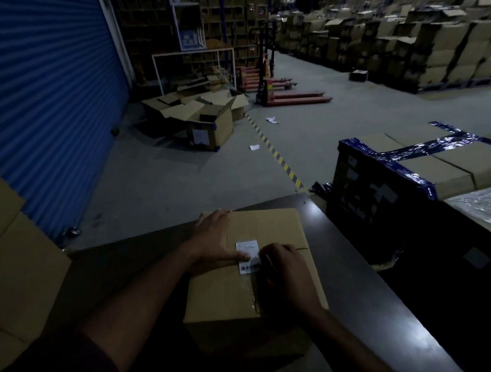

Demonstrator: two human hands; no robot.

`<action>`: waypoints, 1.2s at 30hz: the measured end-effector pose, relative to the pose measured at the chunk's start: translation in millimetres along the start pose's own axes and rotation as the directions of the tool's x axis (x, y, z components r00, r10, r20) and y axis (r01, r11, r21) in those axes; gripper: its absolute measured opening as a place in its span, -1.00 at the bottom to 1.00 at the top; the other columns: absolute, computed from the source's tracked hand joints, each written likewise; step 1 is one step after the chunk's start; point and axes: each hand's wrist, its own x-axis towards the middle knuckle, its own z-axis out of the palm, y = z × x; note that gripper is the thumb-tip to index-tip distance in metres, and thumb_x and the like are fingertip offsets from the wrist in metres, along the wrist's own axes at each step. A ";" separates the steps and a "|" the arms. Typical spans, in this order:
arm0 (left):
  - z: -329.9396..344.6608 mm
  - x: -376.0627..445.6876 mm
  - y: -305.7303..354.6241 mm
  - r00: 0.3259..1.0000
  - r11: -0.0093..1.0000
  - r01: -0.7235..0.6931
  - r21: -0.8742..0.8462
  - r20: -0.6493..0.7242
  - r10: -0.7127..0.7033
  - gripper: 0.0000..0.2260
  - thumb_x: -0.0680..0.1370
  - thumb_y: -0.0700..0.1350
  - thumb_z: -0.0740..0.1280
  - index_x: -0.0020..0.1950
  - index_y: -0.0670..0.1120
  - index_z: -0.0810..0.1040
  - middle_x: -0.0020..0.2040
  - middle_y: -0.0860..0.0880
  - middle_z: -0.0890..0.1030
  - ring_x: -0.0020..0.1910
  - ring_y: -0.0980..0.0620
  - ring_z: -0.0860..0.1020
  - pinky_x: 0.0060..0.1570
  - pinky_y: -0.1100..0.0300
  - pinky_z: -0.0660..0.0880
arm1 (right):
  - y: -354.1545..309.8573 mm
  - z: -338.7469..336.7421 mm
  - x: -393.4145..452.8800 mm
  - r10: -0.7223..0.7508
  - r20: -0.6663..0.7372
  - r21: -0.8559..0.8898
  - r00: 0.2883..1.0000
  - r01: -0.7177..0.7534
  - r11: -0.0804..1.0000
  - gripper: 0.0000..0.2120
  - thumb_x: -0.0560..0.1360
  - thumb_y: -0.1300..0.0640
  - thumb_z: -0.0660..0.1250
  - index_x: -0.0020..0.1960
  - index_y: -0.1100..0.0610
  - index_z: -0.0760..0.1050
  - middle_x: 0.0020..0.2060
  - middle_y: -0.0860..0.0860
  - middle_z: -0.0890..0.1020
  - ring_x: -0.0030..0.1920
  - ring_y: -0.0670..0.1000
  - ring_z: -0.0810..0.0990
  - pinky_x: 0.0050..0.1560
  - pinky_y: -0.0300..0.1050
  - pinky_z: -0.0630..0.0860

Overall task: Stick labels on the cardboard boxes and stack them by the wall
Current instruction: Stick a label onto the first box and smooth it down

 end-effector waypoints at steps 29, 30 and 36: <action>40.5 -49.9 10.5 0.886 0.915 0.401 -0.035 -0.240 -0.397 0.30 0.06 0.72 0.00 0.64 -0.01 -0.04 0.60 -0.11 0.16 0.59 -0.08 0.08 0.52 -0.25 -0.21 | -17.5 4.0 1.0 -0.003 -0.013 0.055 1.000 0.004 0.998 -0.61 0.44 -0.03 0.45 0.23 -0.09 0.47 0.25 -0.15 0.49 0.26 -0.09 0.40 0.23 -0.10 0.44; 41.3 -49.2 10.0 0.884 0.914 0.403 -0.038 -0.242 -0.400 0.30 0.06 0.72 0.01 0.63 0.00 -0.04 0.59 -0.10 0.17 0.58 -0.08 0.09 0.52 -0.25 -0.21 | -17.6 4.5 1.6 -0.012 -0.005 0.045 1.000 0.012 0.999 -0.63 0.43 -0.03 0.46 0.20 -0.11 0.47 0.24 -0.16 0.50 0.26 -0.09 0.40 0.22 -0.11 0.44; 41.6 -48.8 10.7 0.881 0.914 0.402 -0.044 -0.251 -0.400 0.33 0.04 0.75 -0.01 0.64 -0.01 -0.01 0.59 -0.11 0.18 0.58 -0.09 0.12 0.52 -0.24 -0.18 | -11.0 6.8 8.8 0.030 -0.012 0.087 0.999 -0.028 0.996 -0.57 0.41 -0.03 0.49 0.23 -0.05 0.47 0.09 -0.18 0.49 0.15 -0.09 0.43 0.08 -0.16 0.45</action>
